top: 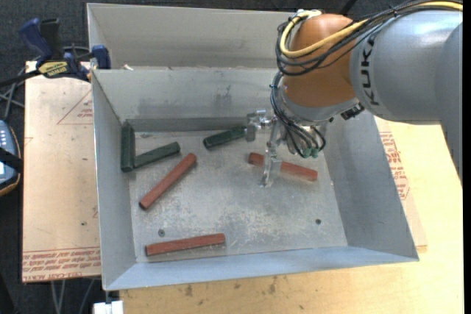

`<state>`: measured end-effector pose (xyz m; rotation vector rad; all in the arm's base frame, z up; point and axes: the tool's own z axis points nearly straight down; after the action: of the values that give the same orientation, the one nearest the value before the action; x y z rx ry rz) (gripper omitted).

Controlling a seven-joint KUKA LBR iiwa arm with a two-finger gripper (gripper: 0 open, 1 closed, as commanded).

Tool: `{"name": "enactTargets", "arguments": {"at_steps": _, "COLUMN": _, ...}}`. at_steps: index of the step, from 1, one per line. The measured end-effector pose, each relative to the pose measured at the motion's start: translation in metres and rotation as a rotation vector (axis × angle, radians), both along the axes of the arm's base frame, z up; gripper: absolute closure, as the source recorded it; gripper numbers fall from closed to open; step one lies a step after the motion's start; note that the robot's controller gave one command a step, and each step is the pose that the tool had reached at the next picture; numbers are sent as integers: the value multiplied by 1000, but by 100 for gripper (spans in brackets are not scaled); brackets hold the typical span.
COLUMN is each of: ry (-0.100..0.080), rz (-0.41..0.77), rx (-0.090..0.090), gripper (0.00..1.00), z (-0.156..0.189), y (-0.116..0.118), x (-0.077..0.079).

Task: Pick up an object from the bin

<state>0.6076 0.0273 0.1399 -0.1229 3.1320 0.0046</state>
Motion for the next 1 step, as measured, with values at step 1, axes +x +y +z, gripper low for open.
{"name": "enactTargets", "arguments": {"at_steps": 1, "ry": 6, "rz": 167, "rx": -4, "gripper": 0, "z": -23, "y": -27, "x": -3}}
